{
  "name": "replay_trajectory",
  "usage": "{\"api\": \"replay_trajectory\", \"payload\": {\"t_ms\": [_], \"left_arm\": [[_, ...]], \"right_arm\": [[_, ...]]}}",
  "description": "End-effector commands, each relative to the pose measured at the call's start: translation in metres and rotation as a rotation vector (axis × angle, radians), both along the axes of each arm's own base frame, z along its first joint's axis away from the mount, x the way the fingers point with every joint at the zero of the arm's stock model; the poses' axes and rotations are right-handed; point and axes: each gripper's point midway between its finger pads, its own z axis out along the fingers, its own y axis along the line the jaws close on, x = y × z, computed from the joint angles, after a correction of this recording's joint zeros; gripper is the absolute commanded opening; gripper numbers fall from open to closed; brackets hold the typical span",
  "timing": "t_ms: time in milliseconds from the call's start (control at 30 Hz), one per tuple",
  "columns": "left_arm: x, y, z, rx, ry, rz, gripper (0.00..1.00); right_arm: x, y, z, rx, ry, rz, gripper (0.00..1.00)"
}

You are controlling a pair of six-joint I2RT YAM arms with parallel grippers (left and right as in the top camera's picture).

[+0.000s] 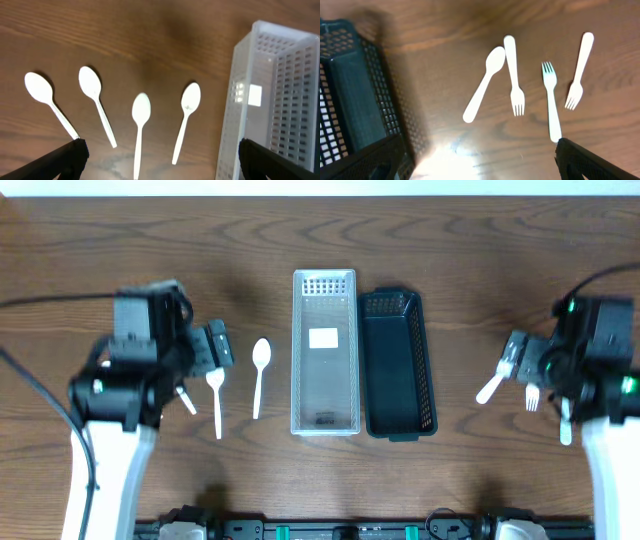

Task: Pack container
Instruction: 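Reach the right gripper to the white spoon on the right and grasp it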

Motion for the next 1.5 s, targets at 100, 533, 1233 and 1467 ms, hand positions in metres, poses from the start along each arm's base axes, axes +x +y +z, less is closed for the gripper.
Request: {"api": "replay_trajectory", "payload": {"t_ms": [100,533,1233,1467], "left_arm": [[0.016,0.012,-0.006,0.03,0.033,0.006,0.98],[0.031,0.022,-0.062,0.038,0.225,0.027,0.98],[0.033,0.022,-0.066,0.038,0.234,0.027,0.98],[0.034,0.022,-0.066,0.038,0.231,0.028,0.98]], "right_arm": [[0.03,-0.009,-0.013,0.009,0.044,-0.052,0.99],[0.066,-0.014,-0.148,0.187,0.361,-0.201,0.99],[0.069,-0.031,-0.22,0.152,0.482,-0.315,0.89],[0.067,-0.031,-0.22,0.152,0.49,-0.315,0.62]]}}
